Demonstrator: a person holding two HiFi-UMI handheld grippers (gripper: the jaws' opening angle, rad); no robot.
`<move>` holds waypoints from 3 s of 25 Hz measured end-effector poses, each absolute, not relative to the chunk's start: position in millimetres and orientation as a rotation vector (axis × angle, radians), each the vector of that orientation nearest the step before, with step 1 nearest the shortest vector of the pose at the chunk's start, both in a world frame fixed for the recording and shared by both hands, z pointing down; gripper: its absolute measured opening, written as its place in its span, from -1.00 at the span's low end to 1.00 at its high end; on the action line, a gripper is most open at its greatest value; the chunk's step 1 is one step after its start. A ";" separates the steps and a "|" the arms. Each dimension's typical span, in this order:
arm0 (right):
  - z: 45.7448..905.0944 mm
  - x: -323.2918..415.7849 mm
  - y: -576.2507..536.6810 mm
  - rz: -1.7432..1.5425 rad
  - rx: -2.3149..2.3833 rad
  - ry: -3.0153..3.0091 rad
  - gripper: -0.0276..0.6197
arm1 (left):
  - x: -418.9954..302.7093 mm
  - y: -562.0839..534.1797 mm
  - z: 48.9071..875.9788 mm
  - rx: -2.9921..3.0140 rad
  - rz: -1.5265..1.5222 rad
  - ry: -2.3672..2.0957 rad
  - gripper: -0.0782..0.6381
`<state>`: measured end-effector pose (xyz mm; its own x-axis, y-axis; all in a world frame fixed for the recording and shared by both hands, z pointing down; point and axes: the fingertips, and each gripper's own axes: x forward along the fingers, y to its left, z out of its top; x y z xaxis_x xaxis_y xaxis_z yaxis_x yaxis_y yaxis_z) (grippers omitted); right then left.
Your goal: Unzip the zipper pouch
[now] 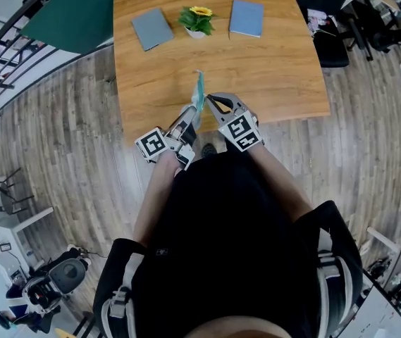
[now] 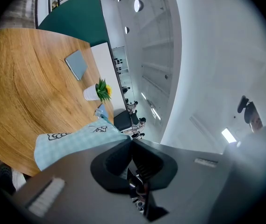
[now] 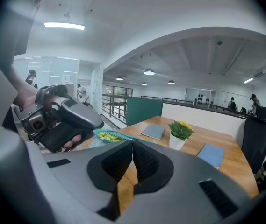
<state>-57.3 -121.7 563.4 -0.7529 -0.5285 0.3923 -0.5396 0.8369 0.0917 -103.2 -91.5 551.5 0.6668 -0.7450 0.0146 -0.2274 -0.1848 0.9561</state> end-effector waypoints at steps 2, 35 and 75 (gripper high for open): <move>563.2 -56.6 -121.9 0.043 0.798 -2.609 -0.90 | -101.1 -91.2 549.4 1.721 -0.568 -0.778 -0.78; 569.4 -57.2 -127.2 0.033 0.814 -2.576 -0.90 | -106.4 -83.1 544.3 1.715 -0.577 -0.748 -0.78; 582.9 -48.2 -136.4 0.072 0.847 -2.546 -0.90 | -102.6 -80.1 547.1 1.724 -0.559 -0.764 -0.78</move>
